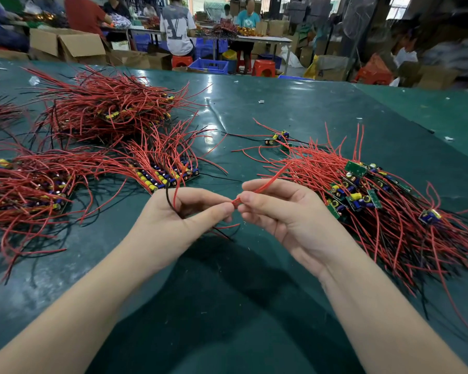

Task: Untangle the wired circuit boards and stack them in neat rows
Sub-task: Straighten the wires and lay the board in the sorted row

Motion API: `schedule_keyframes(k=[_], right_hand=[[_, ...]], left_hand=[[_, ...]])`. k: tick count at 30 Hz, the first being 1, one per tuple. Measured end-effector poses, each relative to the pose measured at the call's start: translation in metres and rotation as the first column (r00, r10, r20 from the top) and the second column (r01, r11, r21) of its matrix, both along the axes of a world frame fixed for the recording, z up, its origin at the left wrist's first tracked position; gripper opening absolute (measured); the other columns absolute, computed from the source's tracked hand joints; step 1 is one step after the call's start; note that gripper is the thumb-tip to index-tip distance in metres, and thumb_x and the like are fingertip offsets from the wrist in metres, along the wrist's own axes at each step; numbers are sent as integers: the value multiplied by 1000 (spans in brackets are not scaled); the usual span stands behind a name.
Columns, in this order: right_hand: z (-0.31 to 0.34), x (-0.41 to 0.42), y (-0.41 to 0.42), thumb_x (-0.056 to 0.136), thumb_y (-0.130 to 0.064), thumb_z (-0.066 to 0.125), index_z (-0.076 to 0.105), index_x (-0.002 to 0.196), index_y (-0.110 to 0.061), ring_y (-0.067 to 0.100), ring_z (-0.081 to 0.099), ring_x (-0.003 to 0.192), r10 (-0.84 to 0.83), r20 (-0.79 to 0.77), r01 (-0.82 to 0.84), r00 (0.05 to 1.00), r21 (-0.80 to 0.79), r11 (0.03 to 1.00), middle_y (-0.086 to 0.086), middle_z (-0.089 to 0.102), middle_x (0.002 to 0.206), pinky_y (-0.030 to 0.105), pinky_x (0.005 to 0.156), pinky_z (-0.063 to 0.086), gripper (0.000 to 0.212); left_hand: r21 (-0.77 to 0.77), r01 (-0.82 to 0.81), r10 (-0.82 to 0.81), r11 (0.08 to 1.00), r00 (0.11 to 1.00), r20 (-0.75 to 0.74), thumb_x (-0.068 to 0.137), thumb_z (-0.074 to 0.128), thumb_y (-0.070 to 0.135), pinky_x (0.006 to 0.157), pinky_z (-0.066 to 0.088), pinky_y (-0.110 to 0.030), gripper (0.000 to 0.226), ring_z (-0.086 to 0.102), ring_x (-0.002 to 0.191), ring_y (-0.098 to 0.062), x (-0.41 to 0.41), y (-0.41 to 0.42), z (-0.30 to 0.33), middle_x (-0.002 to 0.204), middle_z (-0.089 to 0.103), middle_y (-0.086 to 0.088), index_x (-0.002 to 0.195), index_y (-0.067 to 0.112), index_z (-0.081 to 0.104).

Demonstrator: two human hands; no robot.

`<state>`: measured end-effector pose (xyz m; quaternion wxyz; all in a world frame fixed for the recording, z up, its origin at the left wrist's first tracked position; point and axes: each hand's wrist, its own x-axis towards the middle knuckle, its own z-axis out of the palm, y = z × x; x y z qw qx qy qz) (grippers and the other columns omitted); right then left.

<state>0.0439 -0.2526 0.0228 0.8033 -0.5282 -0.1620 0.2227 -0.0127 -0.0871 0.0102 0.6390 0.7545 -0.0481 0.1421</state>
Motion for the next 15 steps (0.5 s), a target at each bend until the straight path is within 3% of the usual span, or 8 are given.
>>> schedule_keyframes(k=[5,12,15], right_hand=[[4,0,-3,63,-6,71,78,69,-14,9,67,57,85,-78,-85,993,3,996,4,71,67,15,56,53,12],[7,-1,-5,67,-5,69,78,72,-14,12,70,63,130,-78,-125,988,64,990,6,73,71,17,61,55,14],[7,1,-6,66,-5,69,78,75,-12,13,70,66,68,-56,-63,996,75,995,6,73,73,20,64,55,14]], left_hand=[[18,35,-35,999,999,1,69,73,38,74,53,-17,17,68,74,-6,-2,3,0,78,76,1,82,27,78],[-4,54,-54,999,999,-6,75,70,24,74,51,-22,8,64,73,-10,-1,3,1,77,75,-2,77,26,77],[-54,81,-82,995,996,-22,73,69,19,77,49,-19,7,63,81,-10,-1,3,0,91,74,-2,75,19,76]])
